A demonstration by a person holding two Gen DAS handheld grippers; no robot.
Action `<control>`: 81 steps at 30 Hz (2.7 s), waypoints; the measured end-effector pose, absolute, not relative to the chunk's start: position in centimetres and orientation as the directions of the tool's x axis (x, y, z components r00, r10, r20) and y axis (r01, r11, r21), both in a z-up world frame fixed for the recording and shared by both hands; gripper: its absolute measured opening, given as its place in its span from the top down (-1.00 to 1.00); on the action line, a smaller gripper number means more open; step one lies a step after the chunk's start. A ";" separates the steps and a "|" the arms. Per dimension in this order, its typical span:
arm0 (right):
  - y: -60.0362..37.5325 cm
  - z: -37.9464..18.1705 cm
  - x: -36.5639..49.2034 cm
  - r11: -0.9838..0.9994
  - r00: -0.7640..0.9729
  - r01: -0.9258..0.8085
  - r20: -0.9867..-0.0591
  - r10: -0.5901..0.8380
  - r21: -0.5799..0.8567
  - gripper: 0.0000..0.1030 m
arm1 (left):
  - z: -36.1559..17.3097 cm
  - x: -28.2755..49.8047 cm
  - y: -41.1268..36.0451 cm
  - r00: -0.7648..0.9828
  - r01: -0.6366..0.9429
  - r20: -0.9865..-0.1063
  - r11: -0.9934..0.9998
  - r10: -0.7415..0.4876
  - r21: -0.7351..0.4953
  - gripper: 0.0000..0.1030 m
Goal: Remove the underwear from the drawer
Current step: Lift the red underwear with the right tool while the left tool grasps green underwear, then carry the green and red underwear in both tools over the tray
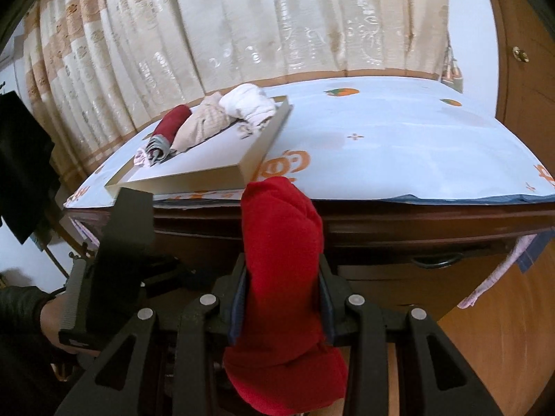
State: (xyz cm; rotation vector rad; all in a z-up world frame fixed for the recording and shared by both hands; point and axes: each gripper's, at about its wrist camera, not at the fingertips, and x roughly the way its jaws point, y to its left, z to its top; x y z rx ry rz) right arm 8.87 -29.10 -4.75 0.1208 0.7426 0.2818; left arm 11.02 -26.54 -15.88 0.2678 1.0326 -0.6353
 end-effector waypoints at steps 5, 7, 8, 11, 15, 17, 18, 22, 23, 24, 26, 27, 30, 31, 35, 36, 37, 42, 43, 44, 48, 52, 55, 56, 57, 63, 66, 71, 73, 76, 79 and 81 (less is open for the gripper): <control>-30.0 -5.3 8.7 0.958 0.707 -0.194 -0.647 0.285 0.210 0.27 | -17.4 12.2 -27.8 0.296 0.598 -0.888 0.794 -0.351 -0.114 -0.11; -30.3 -5.5 8.7 0.959 0.708 -0.191 -0.647 0.282 0.208 0.27 | -18.1 12.5 -28.2 0.269 0.599 -0.896 0.790 -0.352 -0.131 -0.11; -30.5 -5.5 8.7 0.958 0.709 -0.191 -0.646 0.284 0.212 0.26 | -18.4 12.6 -28.3 0.258 0.595 -0.901 0.792 -0.348 -0.136 -0.11; -30.7 -5.5 8.5 0.963 0.720 -0.185 -0.639 0.269 0.196 0.27 | -19.4 12.9 -28.4 0.229 0.589 -0.916 0.796 -0.331 -0.140 -0.11; -31.0 -5.6 8.6 0.963 0.723 -0.184 -0.636 0.270 0.198 0.26 | -19.8 13.2 -28.8 0.204 0.587 -0.924 0.796 -0.323 -0.149 -0.14; -30.9 -5.7 8.6 0.963 0.724 -0.188 -0.636 0.269 0.193 0.26 | -20.0 13.7 -29.0 0.189 0.584 -0.930 0.798 -0.315 -0.152 -0.14; -30.9 -5.7 8.6 0.963 0.723 -0.189 -0.636 0.269 0.193 0.26 | -20.0 13.7 -29.1 0.188 0.583 -0.930 0.798 -0.315 -0.153 -0.14; -30.7 -5.8 8.5 0.963 0.723 -0.189 -0.636 0.270 0.194 0.26 | -20.1 13.5 -29.7 0.175 0.593 -0.935 0.791 -0.310 -0.152 0.03; -30.8 -5.7 8.5 0.963 0.723 -0.189 -0.636 0.270 0.193 0.26 | -20.1 13.6 -29.7 0.168 0.592 -0.935 0.790 -0.312 -0.157 0.15; -30.8 -5.7 8.5 0.963 0.724 -0.189 -0.636 0.269 0.193 0.26 | -20.2 13.7 -29.8 0.160 0.588 -0.935 0.791 -0.317 -0.167 0.20; -30.8 -5.7 8.6 0.963 0.724 -0.188 -0.635 0.269 0.194 0.26 | -20.2 13.9 -29.7 0.146 0.589 -0.930 0.785 -0.336 -0.191 0.50; -30.7 -5.7 8.5 0.963 0.724 -0.187 -0.635 0.269 0.195 0.26 | -20.0 13.8 -29.6 0.150 0.594 -0.928 0.781 -0.341 -0.191 0.54; -30.4 -5.5 8.4 0.963 0.725 -0.189 -0.634 0.269 0.192 0.27 | -19.5 12.8 -28.9 0.165 0.607 -0.919 0.771 -0.358 -0.191 0.68; -30.3 -5.4 8.3 0.963 0.727 -0.189 -0.633 0.267 0.190 0.27 | -19.2 12.5 -28.6 0.171 0.604 -0.915 0.772 -0.365 -0.195 0.70; -29.9 -5.3 8.3 0.964 0.729 -0.188 -0.631 0.266 0.189 0.27 | -17.3 10.9 -27.2 0.224 0.614 -0.894 0.769 -0.389 -0.180 0.72; -29.8 -5.2 8.2 0.964 0.729 -0.188 -0.631 0.265 0.188 0.27 | -16.9 10.5 -26.9 0.234 0.614 -0.888 0.769 -0.396 -0.181 0.73; -29.6 -5.2 8.3 0.964 0.729 -0.189 -0.631 0.265 0.187 0.27 | -16.4 10.2 -26.6 0.246 0.614 -0.880 0.768 -0.407 -0.183 0.73; -29.0 -4.9 8.3 0.963 0.730 -0.192 -0.628 0.269 0.189 0.27 | -13.8 7.1 -23.3 0.316 0.603 -0.838 0.776 -0.444 -0.184 0.74; -28.8 -4.9 8.3 0.963 0.732 -0.192 -0.627 0.269 0.189 0.27 | -12.8 7.1 -23.0 0.337 0.601 -0.827 0.779 -0.449 -0.177 0.74; -28.7 -4.8 8.3 0.963 0.732 -0.192 -0.626 0.269 0.189 0.27 | -11.8 7.8 -22.8 0.354 0.600 -0.818 0.781 -0.454 -0.173 0.74; -28.0 -4.5 8.3 0.962 0.735 -0.196 -0.621 0.274 0.192 0.27 | -10.2 6.3 -21.3 0.406 0.593 -0.780 0.786 -0.476 -0.172 0.74; -27.4 -4.2 8.4 0.957 0.736 -0.204 -0.612 0.289 0.207 0.27 | -8.8 4.0 -19.8 0.458 0.591 -0.747 0.793 -0.481 -0.148 0.75; -26.9 -3.9 8.5 0.955 0.737 -0.208 -0.608 0.294 0.210 0.27 | -8.4 2.9 -19.5 0.493 0.584 -0.726 0.801 -0.480 -0.133 0.76; -26.8 -3.9 8.5 0.955 0.738 -0.210 -0.608 0.294 0.208 0.27 | -8.1 2.5 -19.2 0.510 0.580 -0.716 0.805 -0.476 -0.122 0.76; -26.6 -3.7 8.5 0.955 0.739 -0.211 -0.606 0.294 0.207 0.27 | -7.4 2.7 -18.5 0.518 0.579 -0.711 0.807 -0.476 -0.118 0.76; -25.7 -2.8 8.5 0.954 0.750 -0.224 -0.590 0.300 0.200 0.27 | -6.9 3.3 -17.9 0.572 0.571 -0.670 0.816 -0.474 -0.090 0.77; -25.2 -2.3 8.4 0.953 0.756 -0.232 -0.580 0.304 0.196 0.27 | -5.5 2.7 -17.4 0.608 0.568 -0.635 0.820 -0.477 -0.073 0.78; -24.5 -1.5 8.4 0.950 0.763 -0.246 -0.566 0.311 0.190 0.27 | -3.4 2.2 -17.0 0.668 0.557 -0.577 0.830 -0.471 -0.033 0.78; -24.3 -1.1 8.5 0.950 0.768 -0.251 -0.559 0.313 0.186 0.27 | -2.8 2.2 -16.8 0.681 0.554 -0.562 0.832 -0.469 -0.023 0.78; -23.9 -0.5 8.7 0.949 0.774 -0.258 -0.549 0.314 0.179 0.27 | -2.0 2.3 -16.3 0.700 0.546 -0.542 0.838 -0.465 -0.013 0.78; -23.6 0.1 9.0 0.949 0.780 -0.267 -0.540 0.316 0.169 0.27 | -1.3 2.7 -16.0 0.716 0.538 -0.527 0.843 -0.457 -0.001 0.78; -23.5 0.4 9.2 0.949 0.785 -0.270 -0.534 0.316 0.164 0.27 | -0.9 2.9 -15.7 0.728 0.531 -0.515 0.847 -0.452 0.007 0.78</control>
